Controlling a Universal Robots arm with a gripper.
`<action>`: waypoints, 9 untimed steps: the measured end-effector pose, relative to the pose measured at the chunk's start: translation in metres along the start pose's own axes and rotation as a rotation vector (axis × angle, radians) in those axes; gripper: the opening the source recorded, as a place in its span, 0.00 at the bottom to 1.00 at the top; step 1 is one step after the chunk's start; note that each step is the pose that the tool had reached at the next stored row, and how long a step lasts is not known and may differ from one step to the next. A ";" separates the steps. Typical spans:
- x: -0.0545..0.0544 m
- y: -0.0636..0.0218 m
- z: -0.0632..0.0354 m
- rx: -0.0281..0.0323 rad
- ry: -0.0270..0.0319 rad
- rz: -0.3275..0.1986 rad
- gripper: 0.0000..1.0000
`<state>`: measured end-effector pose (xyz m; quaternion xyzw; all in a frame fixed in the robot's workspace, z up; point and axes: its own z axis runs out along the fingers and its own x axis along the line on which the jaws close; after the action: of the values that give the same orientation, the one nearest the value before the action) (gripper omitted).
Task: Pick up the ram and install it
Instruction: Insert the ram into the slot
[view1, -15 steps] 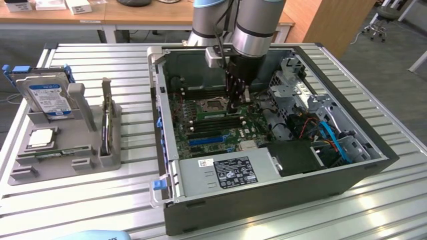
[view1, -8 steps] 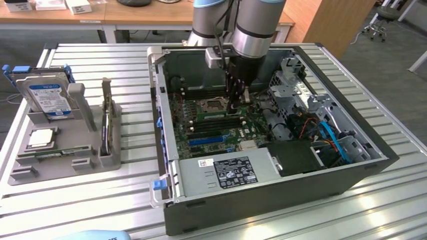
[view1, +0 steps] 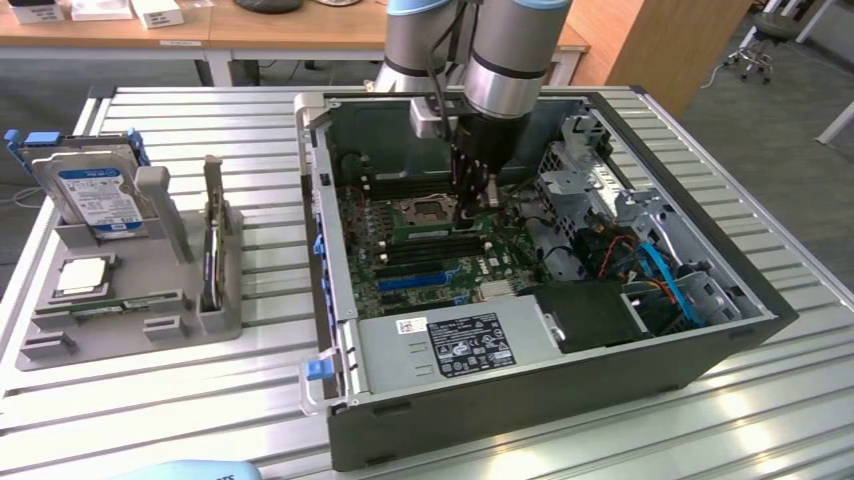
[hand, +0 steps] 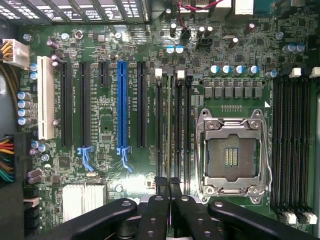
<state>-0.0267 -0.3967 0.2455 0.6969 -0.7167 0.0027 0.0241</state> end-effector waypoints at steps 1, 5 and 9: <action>0.000 0.0000 0.0001 -0.0002 -0.0001 0.006 0.12; 0.000 0.0000 0.0002 -0.0003 -0.0004 0.008 0.12; 0.003 -0.0001 0.0003 -0.0002 -0.0005 0.008 0.12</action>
<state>-0.0267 -0.3998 0.2453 0.6941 -0.7195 0.0026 0.0240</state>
